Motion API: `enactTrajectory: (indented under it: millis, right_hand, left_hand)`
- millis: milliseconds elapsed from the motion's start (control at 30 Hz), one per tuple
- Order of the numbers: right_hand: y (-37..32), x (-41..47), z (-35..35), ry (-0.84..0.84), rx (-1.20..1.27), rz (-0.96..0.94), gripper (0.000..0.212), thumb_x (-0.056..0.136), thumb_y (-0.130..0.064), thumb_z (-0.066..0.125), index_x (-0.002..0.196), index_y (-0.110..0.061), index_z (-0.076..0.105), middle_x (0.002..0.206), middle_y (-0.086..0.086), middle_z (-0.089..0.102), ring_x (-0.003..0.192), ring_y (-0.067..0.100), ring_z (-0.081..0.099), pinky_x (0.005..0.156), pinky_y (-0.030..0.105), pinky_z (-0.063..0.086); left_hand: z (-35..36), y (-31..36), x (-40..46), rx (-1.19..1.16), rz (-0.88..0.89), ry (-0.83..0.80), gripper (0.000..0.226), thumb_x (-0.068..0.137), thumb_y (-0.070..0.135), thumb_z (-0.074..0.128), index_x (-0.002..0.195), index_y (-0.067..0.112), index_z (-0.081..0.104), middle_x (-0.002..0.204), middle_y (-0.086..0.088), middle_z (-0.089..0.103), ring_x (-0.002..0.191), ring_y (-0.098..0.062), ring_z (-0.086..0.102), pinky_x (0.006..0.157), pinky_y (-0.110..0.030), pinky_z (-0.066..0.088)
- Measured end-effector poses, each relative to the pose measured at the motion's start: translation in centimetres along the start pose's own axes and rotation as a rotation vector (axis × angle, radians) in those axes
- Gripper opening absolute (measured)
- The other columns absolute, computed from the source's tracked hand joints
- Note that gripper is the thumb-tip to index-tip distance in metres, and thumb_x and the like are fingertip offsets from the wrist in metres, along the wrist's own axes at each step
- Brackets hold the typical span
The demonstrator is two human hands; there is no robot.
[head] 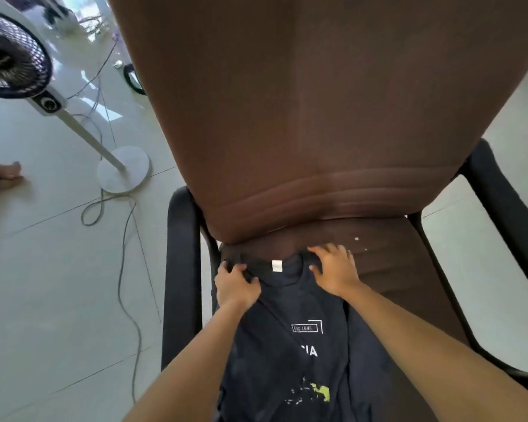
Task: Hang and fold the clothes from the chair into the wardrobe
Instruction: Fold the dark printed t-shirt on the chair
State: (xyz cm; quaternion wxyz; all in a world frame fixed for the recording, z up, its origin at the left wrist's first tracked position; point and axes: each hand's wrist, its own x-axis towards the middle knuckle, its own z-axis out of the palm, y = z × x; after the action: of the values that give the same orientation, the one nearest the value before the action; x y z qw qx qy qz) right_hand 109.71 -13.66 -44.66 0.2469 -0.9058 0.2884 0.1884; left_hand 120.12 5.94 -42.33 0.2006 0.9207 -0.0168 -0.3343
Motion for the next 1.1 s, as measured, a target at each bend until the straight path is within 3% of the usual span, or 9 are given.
enactTrajectory:
  millis: [133,233,367,467,533,633,833,933,1100]
  right_hand:
    - [1.3,1.8,2.1,-0.136,0.118,-0.074,0.048,0.092,-0.022,0.058,0.138,-0.03,0.047,0.14,0.011,0.037,0.128,0.033,0.038,0.109,0.042,0.034]
    - [1.9,2.2,2.8,-0.123,0.12,-0.101,0.044,0.09,-0.019,0.061,0.132,-0.03,0.054,0.131,0.008,0.042,0.121,0.03,0.044,0.102,0.038,0.041]
    - [2.2,2.3,1.9,-0.103,-0.094,-0.162,0.029,0.09,-0.027,0.059,0.117,-0.035,0.056,0.113,-0.002,0.055,0.112,0.026,0.045,0.095,0.037,0.032]
    - [2.2,2.0,1.3,-0.184,0.078,-0.151,0.025,0.087,-0.016,0.062,0.11,-0.026,0.058,0.102,0.001,0.048,0.099,0.026,0.054,0.086,0.034,0.042]
    - [2.0,1.6,0.5,-0.224,0.216,-0.154,0.026,0.084,-0.01,0.066,0.106,-0.022,0.061,0.099,0.002,0.047,0.092,0.025,0.055,0.082,0.033,0.046]
    - [1.8,0.7,-0.9,-0.21,0.283,-0.162,0.022,0.08,-0.011,0.073,0.099,-0.02,0.067,0.108,0.006,0.062,0.101,0.022,0.059,0.089,0.031,0.047]
    - [0.8,-2.5,-5.4,-0.174,0.293,-0.146,0.019,0.077,-0.012,0.075,0.093,-0.024,0.074,0.113,-0.002,0.067,0.108,0.014,0.059,0.097,0.029,0.045]
    - [0.2,-6.0,-7.1,-0.119,0.252,-0.112,0.022,0.077,-0.017,0.076,0.092,-0.032,0.073,0.114,-0.008,0.066,0.108,0.011,0.059,0.1,0.035,0.045]
    - [-1.5,-15.7,-9.9,0.049,0.195,-0.045,0.017,0.075,-0.018,0.077,0.083,-0.033,0.073,0.098,-0.013,0.066,0.103,0.01,0.06,0.092,0.032,0.048]
  left_hand:
    - [0.7,-0.8,2.2,-0.006,-0.051,0.043,0.042,0.08,0.032,0.063,0.122,0.028,0.059,0.146,-0.012,0.033,0.133,-0.031,0.034,0.109,-0.039,0.033]
    - [1.1,-0.6,2.9,-0.048,-0.082,0.094,0.035,0.08,0.027,0.061,0.115,0.03,0.062,0.122,-0.01,0.048,0.112,-0.028,0.051,0.103,-0.037,0.039]
    - [1.2,-0.9,2.7,-0.143,-0.04,0.139,0.026,0.08,0.005,0.053,0.097,0.018,0.067,0.105,-0.009,0.047,0.08,-0.023,0.056,0.082,-0.024,0.044]
    - [0.6,-0.9,2.1,-0.194,-0.023,0.102,0.032,0.078,-0.002,0.053,0.098,0.017,0.069,0.088,-0.001,0.059,0.065,-0.009,0.054,0.061,-0.012,0.043]
    - [-0.2,-0.4,1.4,-0.213,-0.026,0.057,0.033,0.079,-0.001,0.053,0.1,0.019,0.068,0.081,0.008,0.057,0.066,-0.009,0.053,0.06,-0.016,0.041]
    - [-1.7,0.6,0.4,-0.243,0.008,0.031,0.023,0.079,0.009,0.059,0.09,0.027,0.07,0.095,0.004,0.066,0.079,-0.013,0.06,0.069,-0.02,0.044]
    - [-5.6,2.7,-2.4,-0.176,0.216,-0.09,0.03,0.076,0.007,0.059,0.073,0.034,0.07,0.095,0.009,0.068,0.087,-0.011,0.062,0.076,-0.024,0.051]
    - [-7.1,2.9,-4.8,-0.175,0.308,-0.13,0.023,0.076,0.005,0.065,0.072,0.026,0.073,0.085,0.001,0.071,0.083,-0.017,0.064,0.076,-0.031,0.052]
    - [-10.2,2.2,-11.0,-0.146,0.573,-0.202,0.019,0.074,0.003,0.073,0.078,0.021,0.076,0.083,0.006,0.071,0.085,-0.009,0.064,0.08,-0.02,0.048]
